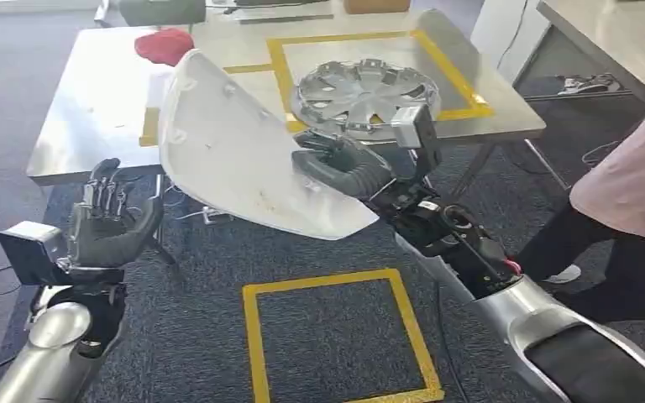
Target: Take the parts from the cabinet and place them on the table.
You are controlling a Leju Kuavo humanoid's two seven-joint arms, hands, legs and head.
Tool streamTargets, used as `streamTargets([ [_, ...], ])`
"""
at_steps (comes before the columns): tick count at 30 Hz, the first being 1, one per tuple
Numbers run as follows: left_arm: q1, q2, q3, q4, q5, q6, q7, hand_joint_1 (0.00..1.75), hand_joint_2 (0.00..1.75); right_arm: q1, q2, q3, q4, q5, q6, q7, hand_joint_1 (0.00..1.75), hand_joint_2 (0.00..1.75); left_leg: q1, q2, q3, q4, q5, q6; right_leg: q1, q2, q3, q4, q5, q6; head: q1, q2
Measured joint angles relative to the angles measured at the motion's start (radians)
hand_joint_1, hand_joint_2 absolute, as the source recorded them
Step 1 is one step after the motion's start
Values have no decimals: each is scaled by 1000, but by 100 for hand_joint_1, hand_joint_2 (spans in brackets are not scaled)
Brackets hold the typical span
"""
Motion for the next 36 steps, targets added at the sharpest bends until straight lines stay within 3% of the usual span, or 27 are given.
streamTargets([
  [2, -1, -3, 0, 0, 1, -1, -1, 0, 175, -15, 0, -8, 5, 11, 0, -3, 175, 175, 8, 0, 16, -7, -8, 10, -3, -4, -14, 37, -23, 11, 5, 0],
  [3, -2, -4, 0, 0, 3, -2, -1, 0, 175, -27, -1, -9, 11, 12, 1, -4, 175, 175, 8, 0, 22, -7, -13, 16, -4, -5, -51, 112, -57, 14, 16, 0],
  [5, 0, -5, 0, 1, 6, -2, -2, 0, 175, -39, -3, -13, 29, 26, 2, -8, 175, 175, 7, 1, 33, -6, -25, 18, -5, -5, -156, 297, -115, 20, 26, 0],
  [6, 1, -5, 0, 2, 6, -2, -3, 0, 175, -40, -3, -13, 37, 28, 6, -9, 175, 175, 7, 1, 40, -5, -31, 18, -6, -5, -192, 346, -116, 22, 27, 0],
  [7, 2, -5, 0, 2, 6, -1, -3, 0, 175, -42, -4, -15, 45, 31, 10, -10, 175, 175, 7, 0, 50, -5, -38, 17, -7, -6, -206, 345, -91, 23, 32, 0],
  [8, 3, -5, 0, 2, 7, 2, -3, 0, 175, -47, -5, -17, 51, 34, 12, -12, 175, 175, 7, -2, 60, -4, -46, 16, -7, -6, -199, 300, -44, 22, 36, 0],
  [10, 3, -4, 0, 2, 8, 11, -6, 0, 175, -68, -7, -23, 66, 44, 18, -18, 175, 175, 7, -4, 88, -3, -64, 10, -6, -6, -137, 111, 93, 15, 48, 0],
  [11, 4, -2, 0, 2, 8, 16, -7, 0, 175, -75, -9, -24, 76, 44, 21, -23, 175, 175, 7, -4, 95, -7, -72, 6, -5, -6, -111, 51, 114, 10, 50, 0],
  [12, 3, -2, 0, 3, 9, 19, -10, 0, 175, -83, -9, -25, 83, 44, 23, -28, 175, 175, 2, -6, 97, -5, -74, 2, 5, -5, -93, 36, 109, 6, 44, 0],
  [14, 7, 2, 0, 3, 8, 19, -11, 0, 175, -89, -9, -25, 92, 44, 25, -28, 175, 175, 3, -5, 91, -4, -75, -4, 5, -3, -83, 13, 84, -8, 47, 0],
  [17, 7, 7, 2, 3, 3, 28, -20, 0, 175, -95, -11, -30, 100, 49, 26, -30, 175, 175, 3, -1, 87, 21, -94, -21, -6, -2, -65, 1, 79, -22, 40, 0],
  [18, 6, 9, 3, 3, 3, 30, -22, 0, 175, -101, -11, -32, 103, 50, 25, -30, 175, 175, 3, 1, 53, 85, -118, -25, -6, -3, -63, 1, 75, -30, 35, 0],
  [20, 14, 15, 6, 3, 3, 30, -22, 0, 175, -104, -11, -31, 109, 59, 30, -30, 175, 175, 5, 1, -52, 258, -173, -30, -5, -2, -58, 1, 70, -36, 21, 0],
  [21, 20, 17, 7, 4, 2, 30, -23, 0, 175, -102, -11, -31, 114, 59, 29, -29, 175, 175, 5, 1, -101, 325, -183, -31, -4, -2, -55, 1, 65, -37, 14, 0],
  [22, 25, 19, 8, 5, 2, 31, -23, 0, 175, -102, -11, -31, 118, 61, 28, -29, 175, 175, 5, 1, -127, 339, -168, -31, -4, -2, -49, 2, 60, -37, 10, 0],
  [23, 29, 22, 10, 6, -1, 33, -24, 0, 175, -102, -11, -31, 122, 64, 25, -28, 175, 175, 5, 1, -123, 300, -127, -28, -3, 0, -41, 2, 54, -36, 7, 0],
  [25, 31, 26, 14, 6, -5, 40, -26, 0, 175, -103, -11, -33, 126, 65, 22, -27, 175, 175, 5, 1, -68, 156, -32, -21, -3, 0, -23, 2, 41, -34, 2, 0],
  [26, 31, 27, 20, 6, -6, 42, -31, 0, 175, -106, -11, -35, 127, 70, 22, -27, 175, 175, 5, 1, -9, 19, 32, -13, -3, 0, -10, 2, 29, -30, 0, 0],
  [27, 30, 30, 23, 7, -6, 48, -34, 0, 175, -113, -14, -37, 130, 75, 22, -27, 175, 175, -4, 1, 12, 3, 5, -11, 4, 2, -12, 2, 23, -22, -3, 0],
  [28, 30, 30, 23, 7, -6, 50, -34, 0, 175, -117, -16, -39, 131, 77, 23, -25, 175, 175, -3, 0, 12, -14, 4, -11, 3, 3, -14, 5, 21, -19, -3, 0],
  [30, 37, 34, 28, 7, -8, 54, -38, 0, 175, -123, -21, -46, 138, 80, 27, -22, 175, 175, -6, -2, 10, -5, -8, 1, -1, 3, -10, 0, 13, -6, 1, 0],
  [32, 38, 35, 32, 6, -8, 59, -38, 0, 175, -129, -27, -51, 140, 82, 29, -22, 175, 175, 6, -2, 25, -17, -10, 10, -2, 1, -10, -1, -1, 5, 2, 0],
  [33, 38, 36, 34, 6, -8, 59, -39, 0, 175, -134, -34, -55, 142, 83, 29, -22, 175, 175, 5, -2, 33, -17, -15, 14, -2, -2, -28, 51, -27, 11, 9, 0],
  [35, 42, 37, 34, 6, -8, 60, -38, 0, 175, -141, -39, -57, 150, 83, 29, -23, 175, 175, 5, -1, 43, -17, -25, 19, -5, -4, -127, 243, -97, 19, 24, 0],
  [36, 45, 37, 34, 6, -8, 60, -38, 0, 175, -139, -40, -58, 152, 85, 29, -22, 175, 175, 5, -1, 48, -16, -31, 20, -6, -4, -174, 320, -114, 22, 23, 0],
])
